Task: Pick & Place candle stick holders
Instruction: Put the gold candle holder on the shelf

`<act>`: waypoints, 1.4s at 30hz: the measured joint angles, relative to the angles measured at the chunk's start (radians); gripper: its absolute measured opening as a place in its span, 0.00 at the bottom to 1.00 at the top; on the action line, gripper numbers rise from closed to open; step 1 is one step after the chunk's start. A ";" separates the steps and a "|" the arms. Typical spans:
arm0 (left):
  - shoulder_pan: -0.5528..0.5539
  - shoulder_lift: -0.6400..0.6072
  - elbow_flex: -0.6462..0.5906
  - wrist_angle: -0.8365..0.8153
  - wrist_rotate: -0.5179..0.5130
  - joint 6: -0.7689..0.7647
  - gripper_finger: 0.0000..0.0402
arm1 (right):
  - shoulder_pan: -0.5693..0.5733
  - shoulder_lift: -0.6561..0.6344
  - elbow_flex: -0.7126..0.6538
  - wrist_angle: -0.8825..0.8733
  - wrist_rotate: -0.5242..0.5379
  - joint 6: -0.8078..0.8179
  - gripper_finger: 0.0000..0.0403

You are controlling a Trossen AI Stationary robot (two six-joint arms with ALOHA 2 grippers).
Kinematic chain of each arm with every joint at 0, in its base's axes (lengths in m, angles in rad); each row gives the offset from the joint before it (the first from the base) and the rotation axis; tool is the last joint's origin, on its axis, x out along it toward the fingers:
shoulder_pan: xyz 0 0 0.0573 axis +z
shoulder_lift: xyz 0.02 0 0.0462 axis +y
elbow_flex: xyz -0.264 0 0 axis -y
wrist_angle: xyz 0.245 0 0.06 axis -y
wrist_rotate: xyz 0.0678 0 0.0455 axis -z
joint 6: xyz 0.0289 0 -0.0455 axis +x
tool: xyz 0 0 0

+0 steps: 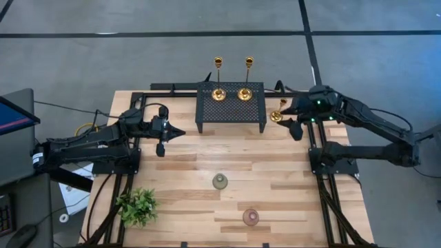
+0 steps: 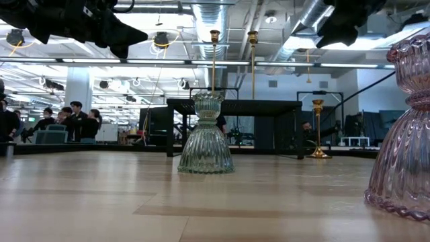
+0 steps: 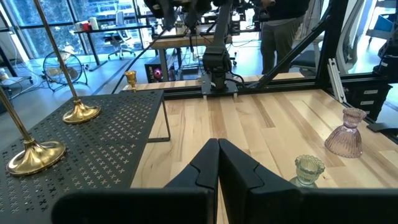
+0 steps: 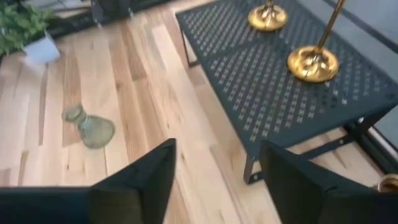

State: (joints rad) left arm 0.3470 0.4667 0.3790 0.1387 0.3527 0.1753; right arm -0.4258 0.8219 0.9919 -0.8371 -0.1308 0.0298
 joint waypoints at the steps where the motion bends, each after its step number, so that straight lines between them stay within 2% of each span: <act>1: 0.000 0.000 0.000 0.000 0.000 0.000 0.02 | 0.011 0.000 0.000 -0.020 0.000 0.006 0.48; 6: 0.000 0.000 0.000 0.000 0.000 0.000 0.02 | 0.052 0.005 0.000 -0.103 -0.001 0.048 0.32; 10: 0.000 0.000 0.000 0.000 0.000 0.000 0.02 | 0.060 0.024 0.000 -0.103 -0.001 0.050 0.24; 19: 0.000 0.000 0.000 0.000 0.000 0.000 0.02 | 0.059 0.102 0.000 -0.049 -0.001 0.043 0.20; 23: 0.000 0.000 0.000 0.000 0.000 0.000 0.02 | 0.059 0.145 0.000 -0.015 -0.001 0.133 0.19; 28: 0.000 0.000 0.000 0.000 0.000 0.000 0.02 | 0.098 0.158 -0.001 -0.024 0.017 0.148 0.12; 34: 0.000 0.000 0.000 0.000 0.000 0.000 0.02 | 0.183 0.095 -0.001 -0.023 0.087 0.128 0.01; 37: 0.000 0.000 0.000 0.000 0.000 0.000 0.02 | 0.221 0.033 -0.001 -0.001 0.108 0.121 0.02; 42: 0.000 0.000 0.000 0.000 0.000 0.000 0.02 | 0.270 -0.070 -0.010 0.056 0.236 0.092 0.03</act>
State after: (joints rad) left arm 0.3470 0.4664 0.3790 0.1387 0.3527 0.1753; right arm -0.1561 0.7522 0.9816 -0.7810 0.1055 0.1214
